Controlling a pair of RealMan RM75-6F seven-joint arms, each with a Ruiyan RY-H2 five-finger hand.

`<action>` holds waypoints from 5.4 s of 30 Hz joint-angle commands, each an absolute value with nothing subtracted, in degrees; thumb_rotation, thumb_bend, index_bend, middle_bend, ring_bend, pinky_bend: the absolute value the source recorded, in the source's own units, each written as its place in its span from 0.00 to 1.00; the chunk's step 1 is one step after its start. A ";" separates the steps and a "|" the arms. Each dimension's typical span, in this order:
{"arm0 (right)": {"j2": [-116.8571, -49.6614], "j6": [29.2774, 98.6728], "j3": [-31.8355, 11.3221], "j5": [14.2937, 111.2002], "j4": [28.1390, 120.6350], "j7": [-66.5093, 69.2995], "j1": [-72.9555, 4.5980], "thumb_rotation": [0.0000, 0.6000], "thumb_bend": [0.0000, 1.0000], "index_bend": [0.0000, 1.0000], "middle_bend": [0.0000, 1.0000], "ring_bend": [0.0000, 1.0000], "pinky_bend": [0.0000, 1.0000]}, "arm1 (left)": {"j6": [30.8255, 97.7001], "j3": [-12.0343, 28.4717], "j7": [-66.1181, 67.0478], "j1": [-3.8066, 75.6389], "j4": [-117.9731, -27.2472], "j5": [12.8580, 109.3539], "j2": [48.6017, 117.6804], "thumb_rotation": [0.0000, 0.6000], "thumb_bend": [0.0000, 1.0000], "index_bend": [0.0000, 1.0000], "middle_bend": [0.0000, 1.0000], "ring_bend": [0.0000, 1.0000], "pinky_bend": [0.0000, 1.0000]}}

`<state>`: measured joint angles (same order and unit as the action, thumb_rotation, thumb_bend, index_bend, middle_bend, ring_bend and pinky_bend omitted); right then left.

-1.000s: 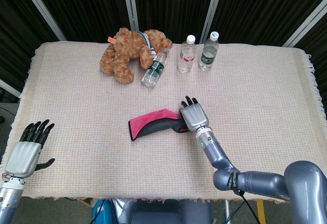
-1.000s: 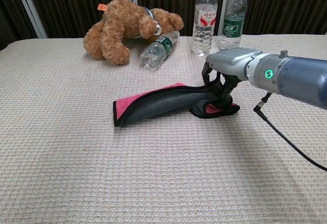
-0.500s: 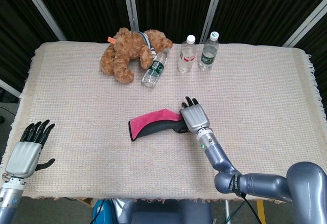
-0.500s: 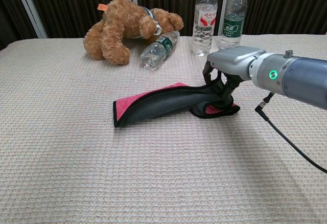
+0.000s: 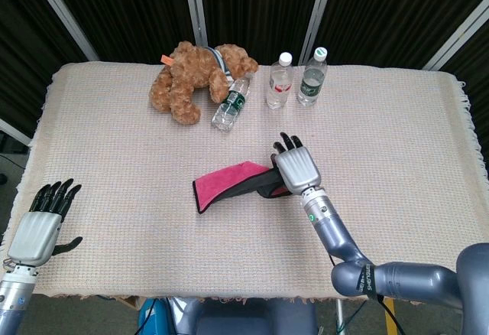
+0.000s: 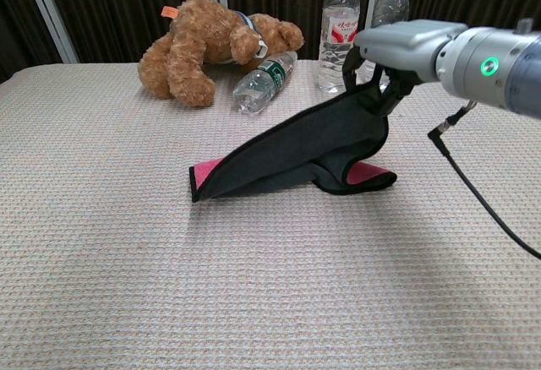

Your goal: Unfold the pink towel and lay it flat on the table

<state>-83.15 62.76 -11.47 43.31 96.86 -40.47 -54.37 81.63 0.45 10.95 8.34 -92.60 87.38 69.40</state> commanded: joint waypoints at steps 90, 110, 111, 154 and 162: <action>-85.97 108.04 -42.15 8.28 105.51 -77.55 -78.18 1.00 0.53 0.66 0.27 0.09 0.18 | 71.28 11.87 8.04 27.15 -85.56 79.47 90.01 1.00 0.03 0.14 0.04 0.00 0.00; -90.77 96.11 -56.78 -0.25 106.95 -49.95 -69.97 1.00 0.53 0.66 0.27 0.09 0.19 | 73.12 11.81 7.79 28.17 -85.43 79.65 91.93 1.00 0.03 0.14 0.04 0.00 0.00; -90.63 95.60 -57.12 -0.34 106.82 -49.21 -69.77 1.00 0.53 0.66 0.27 0.09 0.19 | 73.15 11.76 7.79 28.17 -85.43 79.62 91.94 1.00 0.03 0.14 0.04 0.00 0.00; -86.11 95.48 -59.04 -2.10 110.59 -37.81 -69.28 1.00 0.53 0.66 0.27 0.09 0.20 | 76.08 18.37 -0.59 44.51 -56.56 84.27 113.90 1.00 0.04 0.00 0.00 0.00 0.00; -84.73 95.09 -59.45 -3.67 112.47 -36.96 -68.68 1.00 0.53 0.66 0.27 0.09 0.21 | 77.38 17.91 -3.53 46.17 -47.34 84.58 118.29 1.00 0.04 0.00 0.00 0.00 0.00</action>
